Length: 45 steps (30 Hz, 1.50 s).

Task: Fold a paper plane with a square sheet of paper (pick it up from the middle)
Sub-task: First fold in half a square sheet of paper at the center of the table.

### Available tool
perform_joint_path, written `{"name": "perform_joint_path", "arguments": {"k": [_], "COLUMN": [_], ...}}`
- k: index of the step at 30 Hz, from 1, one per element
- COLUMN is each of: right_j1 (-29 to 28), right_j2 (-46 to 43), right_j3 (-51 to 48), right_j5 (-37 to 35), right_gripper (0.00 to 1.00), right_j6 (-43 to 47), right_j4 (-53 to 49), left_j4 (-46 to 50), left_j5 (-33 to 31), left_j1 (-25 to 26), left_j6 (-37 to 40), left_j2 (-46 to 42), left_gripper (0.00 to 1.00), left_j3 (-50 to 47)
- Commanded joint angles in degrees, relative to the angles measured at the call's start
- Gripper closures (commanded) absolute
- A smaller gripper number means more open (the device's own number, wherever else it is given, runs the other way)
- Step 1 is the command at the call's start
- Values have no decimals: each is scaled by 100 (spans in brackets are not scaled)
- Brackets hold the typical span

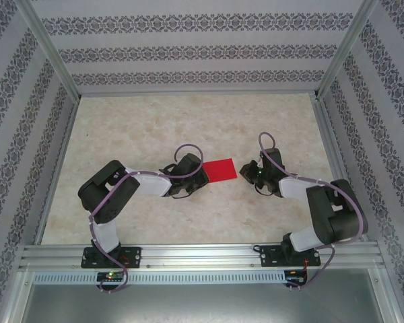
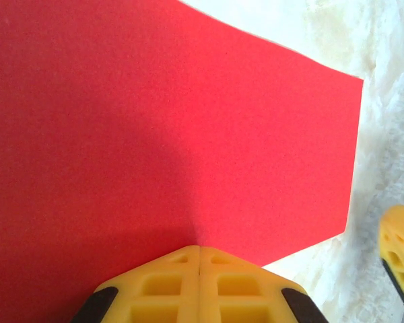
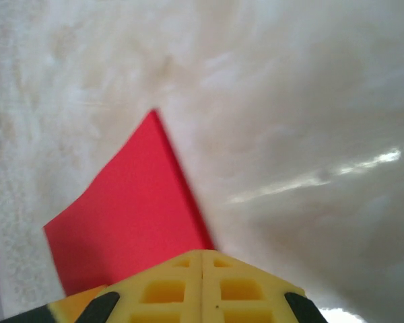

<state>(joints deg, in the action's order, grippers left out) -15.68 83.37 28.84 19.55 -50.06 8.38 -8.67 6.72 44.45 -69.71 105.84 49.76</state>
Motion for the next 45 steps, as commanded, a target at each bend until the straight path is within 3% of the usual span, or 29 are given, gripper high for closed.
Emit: {"name": "perform_joint_path", "arguments": {"k": [1, 7, 12, 16, 24, 33, 45], "right_j1": [-514, -1149, -1227, -1214, -1143, -1156, -1132], "right_j2": [-170, 676, 1264, 1449, 1613, 1707, 1832], "right_j3": [287, 707, 921, 863, 754, 777, 742], "right_j5": [-166, 25, 141, 50, -31, -48, -297], "right_gripper": [100, 100, 100, 100, 100, 100, 100], "right_j6": [164, -213, -419, -507, -591, -657, -675], "right_j4": [-143, 397, 727, 727, 468, 402, 62], "left_j4": [801, 1066, 1463, 1458, 414, -614, 369], "left_j5": [-147, -32, -65, 17, 591, 199, -784], "left_j1": [55, -10, -98, -120, -126, -98, -103], "left_j6": [257, 1078, 1973, 2105, 1334, 193, -126], "left_j2": [279, 353, 335, 283, 176, 393, -213], "left_gripper": [100, 100, 100, 100, 100, 100, 100], "left_j3": [5, 334, 647, 717, 541, 126, -402]}}
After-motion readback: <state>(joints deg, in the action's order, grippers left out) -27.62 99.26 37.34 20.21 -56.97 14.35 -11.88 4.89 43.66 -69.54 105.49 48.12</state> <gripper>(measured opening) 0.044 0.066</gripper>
